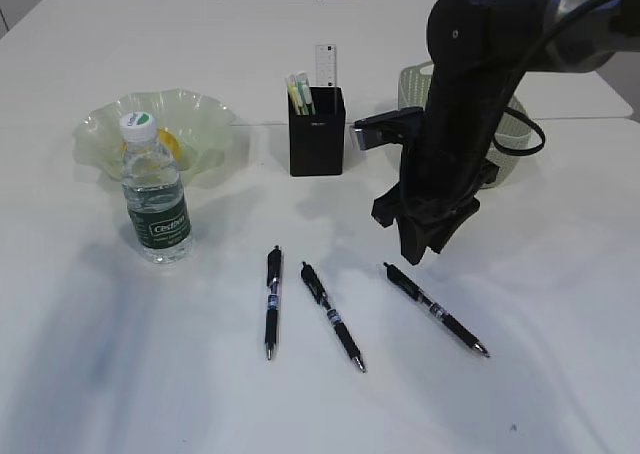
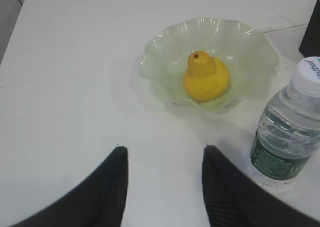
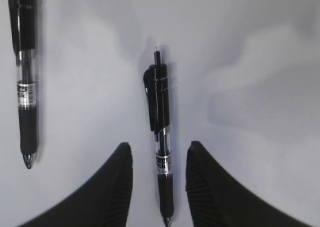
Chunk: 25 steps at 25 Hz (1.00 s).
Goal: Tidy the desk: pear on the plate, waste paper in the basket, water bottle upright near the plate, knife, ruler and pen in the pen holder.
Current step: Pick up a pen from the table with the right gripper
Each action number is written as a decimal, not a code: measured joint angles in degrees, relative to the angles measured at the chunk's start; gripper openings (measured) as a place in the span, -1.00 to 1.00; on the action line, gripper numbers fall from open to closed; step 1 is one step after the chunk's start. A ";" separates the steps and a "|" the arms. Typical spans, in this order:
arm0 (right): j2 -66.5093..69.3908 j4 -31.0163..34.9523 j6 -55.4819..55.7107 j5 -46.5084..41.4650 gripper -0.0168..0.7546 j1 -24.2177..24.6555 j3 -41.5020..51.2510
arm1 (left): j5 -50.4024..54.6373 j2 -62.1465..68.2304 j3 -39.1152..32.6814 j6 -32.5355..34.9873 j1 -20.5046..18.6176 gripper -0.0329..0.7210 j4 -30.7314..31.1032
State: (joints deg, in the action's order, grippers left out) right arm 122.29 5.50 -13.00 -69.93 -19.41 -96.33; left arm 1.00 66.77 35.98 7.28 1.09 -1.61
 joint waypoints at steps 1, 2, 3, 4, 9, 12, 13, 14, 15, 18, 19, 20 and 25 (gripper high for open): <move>0.13 0.00 0.00 0.03 -0.26 0.00 0.00 | 0.00 0.00 0.00 0.00 0.00 -0.01 0.00; 0.25 -0.12 0.00 0.03 -0.26 0.00 0.00 | 0.00 0.00 0.00 0.00 0.00 -0.01 0.00; 0.35 -0.12 0.00 0.03 -0.26 0.00 0.00 | 0.00 0.00 0.00 0.00 0.00 -0.01 0.00; 0.47 -0.12 0.00 0.03 -0.26 0.00 0.00 | 0.00 0.00 0.00 0.00 0.00 -0.01 0.00; 1.45 -0.18 0.00 0.03 -0.26 0.00 0.00 | 0.00 0.00 0.00 0.00 0.00 -0.01 0.00; 2.45 0.04 0.00 0.13 -0.25 0.00 0.00 | 0.00 0.00 0.00 0.00 0.00 -0.01 0.00; 2.83 0.32 0.00 0.13 -0.25 0.00 0.00 | 0.00 0.00 0.00 0.00 0.00 -0.01 0.00; 3.13 0.38 0.00 0.13 -0.25 0.00 0.00 | 0.00 0.00 0.00 0.00 0.00 -0.01 0.00; 3.44 0.52 0.00 0.13 -0.25 0.00 0.00 | 0.00 0.00 0.00 0.00 0.00 -0.01 0.00; 3.72 0.64 0.00 0.23 -0.25 0.00 0.00 | 0.00 0.00 0.00 0.00 0.00 -0.01 0.00; 3.72 0.64 0.00 0.23 -0.24 0.00 0.00 | 0.00 0.00 0.00 0.00 0.00 -0.01 0.00; 3.72 0.75 0.00 0.23 -0.23 0.00 0.00 | 0.00 0.00 0.00 0.00 0.00 -0.01 0.00; 3.72 0.95 0.00 0.46 -0.22 0.00 0.00 | 0.00 0.00 0.00 0.00 0.00 -0.01 0.00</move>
State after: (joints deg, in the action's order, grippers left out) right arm 126.01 6.45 -13.00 -69.47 -19.41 -96.33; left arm 1.00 66.77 35.98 7.28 1.09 -1.61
